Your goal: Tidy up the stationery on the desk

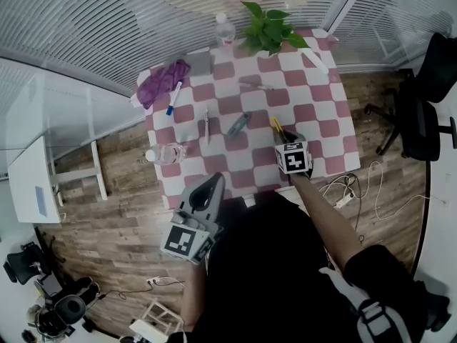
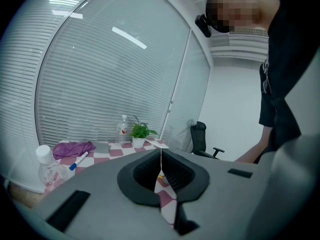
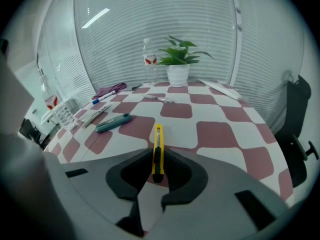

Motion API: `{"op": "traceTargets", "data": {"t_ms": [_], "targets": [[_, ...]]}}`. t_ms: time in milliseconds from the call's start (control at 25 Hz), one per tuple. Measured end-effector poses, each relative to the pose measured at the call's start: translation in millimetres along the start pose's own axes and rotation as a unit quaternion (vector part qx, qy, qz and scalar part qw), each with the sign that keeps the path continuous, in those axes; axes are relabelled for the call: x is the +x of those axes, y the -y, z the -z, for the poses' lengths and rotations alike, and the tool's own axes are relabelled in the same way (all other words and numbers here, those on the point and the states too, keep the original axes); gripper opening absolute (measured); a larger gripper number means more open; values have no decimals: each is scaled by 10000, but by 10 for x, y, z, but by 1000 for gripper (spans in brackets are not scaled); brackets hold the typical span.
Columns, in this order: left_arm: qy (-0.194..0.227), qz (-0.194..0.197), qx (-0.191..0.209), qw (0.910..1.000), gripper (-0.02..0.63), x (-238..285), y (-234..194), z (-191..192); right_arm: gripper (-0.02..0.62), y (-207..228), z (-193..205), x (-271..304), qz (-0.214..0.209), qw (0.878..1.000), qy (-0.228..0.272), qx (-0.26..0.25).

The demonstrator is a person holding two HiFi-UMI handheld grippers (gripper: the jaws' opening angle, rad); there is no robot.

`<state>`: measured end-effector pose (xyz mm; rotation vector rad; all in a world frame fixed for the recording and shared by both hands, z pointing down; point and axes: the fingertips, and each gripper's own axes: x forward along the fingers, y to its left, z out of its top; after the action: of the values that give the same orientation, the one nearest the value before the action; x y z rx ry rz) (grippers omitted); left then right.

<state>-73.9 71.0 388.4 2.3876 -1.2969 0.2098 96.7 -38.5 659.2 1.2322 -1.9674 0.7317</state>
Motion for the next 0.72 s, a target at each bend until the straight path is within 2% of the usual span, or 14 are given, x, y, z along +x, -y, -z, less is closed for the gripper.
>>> {"op": "traceTargets", "data": {"t_ms": [160, 320, 520, 720], "targets": [[101, -12, -120, 9999, 32, 22, 19, -73, 83, 59, 26, 38, 199, 9991, -78, 367], [77, 0, -105, 9999, 32, 6, 12, -64, 83, 141, 45, 33, 474, 9971, -22, 595], [62, -24, -60, 10000, 32, -31, -33, -29, 82, 206, 83, 55, 679, 9909, 41, 1164], [64, -38, -96, 9999, 32, -59, -61, -21, 84, 177, 79, 85, 654, 9916, 12, 1116]]}}
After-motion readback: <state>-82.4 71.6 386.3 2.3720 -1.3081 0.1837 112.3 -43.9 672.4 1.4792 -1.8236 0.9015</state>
